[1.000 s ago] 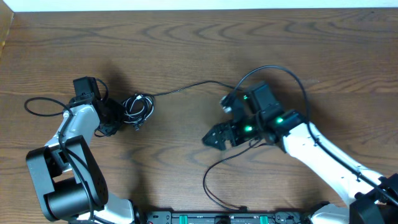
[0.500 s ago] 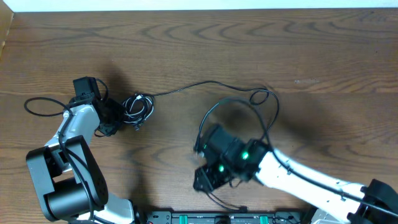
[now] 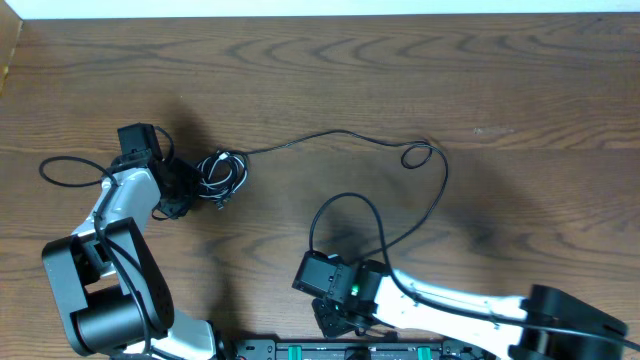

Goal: Untangle cables

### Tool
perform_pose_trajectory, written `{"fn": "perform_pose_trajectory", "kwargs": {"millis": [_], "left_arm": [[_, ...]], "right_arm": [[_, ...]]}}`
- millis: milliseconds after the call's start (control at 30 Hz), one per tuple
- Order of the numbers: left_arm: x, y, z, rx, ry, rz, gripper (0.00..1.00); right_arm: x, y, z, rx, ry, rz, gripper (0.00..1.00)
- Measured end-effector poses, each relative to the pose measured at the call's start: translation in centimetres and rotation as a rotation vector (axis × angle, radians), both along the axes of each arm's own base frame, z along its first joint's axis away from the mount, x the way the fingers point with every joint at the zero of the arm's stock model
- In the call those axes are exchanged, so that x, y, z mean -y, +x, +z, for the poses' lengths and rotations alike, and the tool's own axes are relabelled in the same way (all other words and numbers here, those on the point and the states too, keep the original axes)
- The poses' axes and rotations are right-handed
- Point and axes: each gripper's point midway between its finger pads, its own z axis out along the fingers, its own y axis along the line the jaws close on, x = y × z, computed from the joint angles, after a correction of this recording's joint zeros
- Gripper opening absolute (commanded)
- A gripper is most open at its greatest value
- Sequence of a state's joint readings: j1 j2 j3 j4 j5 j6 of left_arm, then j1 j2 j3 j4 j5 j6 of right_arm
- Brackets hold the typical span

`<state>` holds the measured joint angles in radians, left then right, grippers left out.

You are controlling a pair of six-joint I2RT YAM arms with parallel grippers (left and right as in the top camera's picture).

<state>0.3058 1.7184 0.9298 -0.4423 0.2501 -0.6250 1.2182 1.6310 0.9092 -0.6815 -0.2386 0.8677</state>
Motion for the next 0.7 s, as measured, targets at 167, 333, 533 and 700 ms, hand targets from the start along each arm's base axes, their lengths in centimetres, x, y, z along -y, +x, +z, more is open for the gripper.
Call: {"fn": "perform_pose_trajectory", "kwargs": {"millis": [167,333,533,700], "left_arm": [[0.0,0.0,0.0,0.000,0.000,0.000,0.08],[0.0,0.0,0.0,0.000,0.000,0.000,0.08],[0.0,0.0,0.0,-0.001,0.000,0.000,0.08],[0.1,0.0,0.0,0.000,-0.003,-0.001,0.08]], "right_arm": [[0.5,1.3,-0.4,-0.019,-0.015,-0.054,0.01],[1.9,7.5,-0.2,0.053,0.006,-0.179,0.01],[4.9,19.7,1.2,0.314,0.078,-0.452,0.01],[10.1,27.6,3.1,0.553,0.053,-0.670,0.01]]}}
